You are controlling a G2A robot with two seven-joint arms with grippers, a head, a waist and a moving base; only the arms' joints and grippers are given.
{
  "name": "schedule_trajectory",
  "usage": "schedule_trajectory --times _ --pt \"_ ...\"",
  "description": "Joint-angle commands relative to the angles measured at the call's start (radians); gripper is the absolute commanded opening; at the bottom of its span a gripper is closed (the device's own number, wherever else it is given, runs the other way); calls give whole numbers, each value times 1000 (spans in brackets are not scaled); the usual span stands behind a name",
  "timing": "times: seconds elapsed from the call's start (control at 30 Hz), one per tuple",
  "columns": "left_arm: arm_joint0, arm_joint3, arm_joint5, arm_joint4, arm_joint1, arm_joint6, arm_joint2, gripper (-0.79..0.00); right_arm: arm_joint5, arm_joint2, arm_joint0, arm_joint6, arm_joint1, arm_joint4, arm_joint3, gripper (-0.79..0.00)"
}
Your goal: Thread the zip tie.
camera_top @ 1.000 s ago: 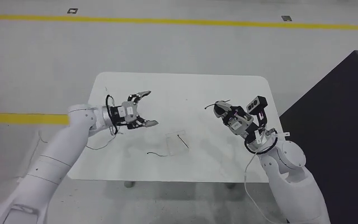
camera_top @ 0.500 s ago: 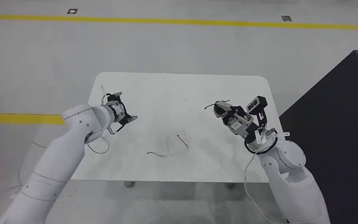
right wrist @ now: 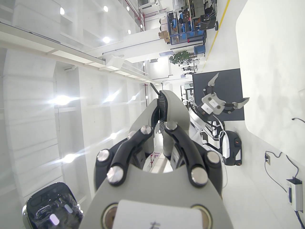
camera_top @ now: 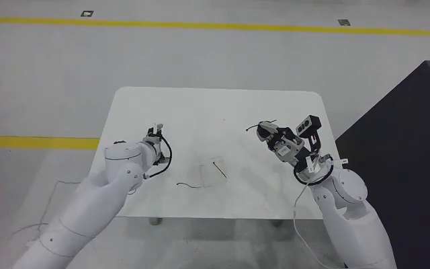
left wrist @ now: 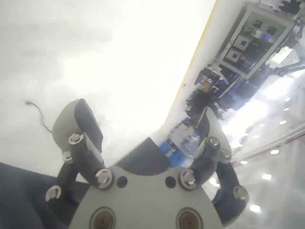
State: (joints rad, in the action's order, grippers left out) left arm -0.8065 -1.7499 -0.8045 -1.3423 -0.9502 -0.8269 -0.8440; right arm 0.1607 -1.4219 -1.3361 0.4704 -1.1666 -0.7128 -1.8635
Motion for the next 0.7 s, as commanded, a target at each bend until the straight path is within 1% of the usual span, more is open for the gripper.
schedule_trajectory --times 0.0,0.03,0.1,0.13,0.17,0.2,0.43,0.47,0.57,0.6,0.67 --pt "-17 -40 -77 -34 2 -25 -9 0 0 0 0 0 0 0 0 -785" --pt "-29 -49 -111 -51 4 -38 -16 0 0 0 0 0 0 0 0 -785" --pt "-45 -58 -163 -132 5 -25 -38 0 0 0 0 0 0 0 0 -785" --pt "-50 -42 -196 -157 8 7 -34 0 0 0 0 0 0 0 0 -785" --pt "-52 -12 -208 -176 11 19 -14 0 0 0 0 0 0 0 0 -785" --pt "-45 4 -208 -192 12 19 5 0 0 0 0 0 0 0 0 -785" --pt "-45 4 -208 -192 12 19 5 0 0 0 0 0 0 0 0 -785" --pt "-57 -6 -204 -191 11 45 10 0 0 0 0 0 0 0 0 -785" --pt "-78 -20 -197 -143 7 22 31 0 0 0 0 0 0 0 0 -785" --pt "-80 -29 -208 -161 5 36 33 0 0 0 0 0 0 0 0 -785" --pt "-76 -20 -208 -212 4 49 38 0 0 0 0 0 0 0 0 -785"
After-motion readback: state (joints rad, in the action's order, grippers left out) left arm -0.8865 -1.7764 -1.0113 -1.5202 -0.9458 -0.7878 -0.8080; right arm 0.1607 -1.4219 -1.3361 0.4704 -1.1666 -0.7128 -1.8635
